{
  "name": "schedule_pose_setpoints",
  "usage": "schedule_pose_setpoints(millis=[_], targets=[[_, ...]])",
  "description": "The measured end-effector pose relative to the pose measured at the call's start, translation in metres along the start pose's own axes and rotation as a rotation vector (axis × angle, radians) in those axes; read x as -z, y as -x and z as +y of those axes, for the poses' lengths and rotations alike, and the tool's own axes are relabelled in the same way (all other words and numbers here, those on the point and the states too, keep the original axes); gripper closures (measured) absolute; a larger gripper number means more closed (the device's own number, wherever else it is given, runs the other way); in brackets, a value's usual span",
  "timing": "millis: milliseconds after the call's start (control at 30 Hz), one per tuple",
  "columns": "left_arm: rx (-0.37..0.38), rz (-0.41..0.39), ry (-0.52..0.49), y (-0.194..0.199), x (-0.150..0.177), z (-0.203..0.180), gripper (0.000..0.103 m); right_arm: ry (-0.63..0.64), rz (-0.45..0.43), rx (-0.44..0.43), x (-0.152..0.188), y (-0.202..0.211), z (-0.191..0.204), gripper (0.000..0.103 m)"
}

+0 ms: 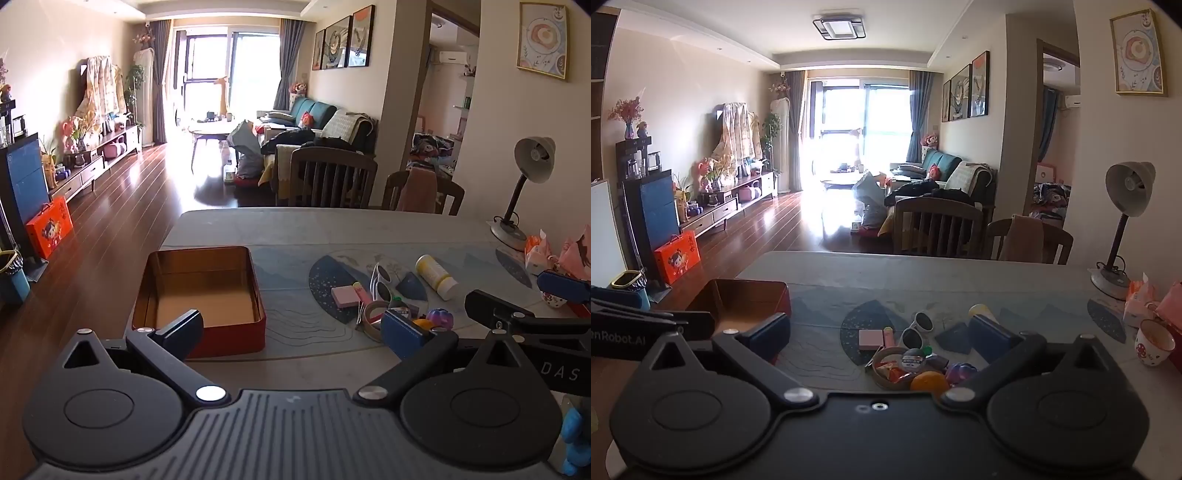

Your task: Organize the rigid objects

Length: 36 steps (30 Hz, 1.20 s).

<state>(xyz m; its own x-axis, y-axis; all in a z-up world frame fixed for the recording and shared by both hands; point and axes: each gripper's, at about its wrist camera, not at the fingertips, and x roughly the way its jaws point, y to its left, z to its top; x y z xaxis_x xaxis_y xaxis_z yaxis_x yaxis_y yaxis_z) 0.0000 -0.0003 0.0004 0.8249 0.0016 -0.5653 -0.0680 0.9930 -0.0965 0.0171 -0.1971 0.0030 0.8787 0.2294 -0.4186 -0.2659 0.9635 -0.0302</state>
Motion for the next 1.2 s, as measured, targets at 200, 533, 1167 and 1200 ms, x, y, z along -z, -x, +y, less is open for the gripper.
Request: schedule_pose_setpoints(millis=[200,533,1167,1200], targets=[[-0.003,-0.008,-0.016,-0.003,0.0,0.001,0.0,-0.016,-0.005,-0.002,0.001,0.001,-0.002,0.0],[0.007,0.006,-0.027,-0.004,-0.003,-0.006,0.0,-0.021,-0.006,0.015,-0.007,0.006,-0.01,0.0],[0.005,0.01,-0.026,-0.007,-0.002,-0.008,0.0,-0.06,-0.002,0.047,-0.001,0.005,-0.011,0.0],[0.005,0.01,-0.027,-0.006,-0.003,-0.008,0.0,-0.063,-0.002,0.047,-0.001,0.006,-0.01,0.0]])
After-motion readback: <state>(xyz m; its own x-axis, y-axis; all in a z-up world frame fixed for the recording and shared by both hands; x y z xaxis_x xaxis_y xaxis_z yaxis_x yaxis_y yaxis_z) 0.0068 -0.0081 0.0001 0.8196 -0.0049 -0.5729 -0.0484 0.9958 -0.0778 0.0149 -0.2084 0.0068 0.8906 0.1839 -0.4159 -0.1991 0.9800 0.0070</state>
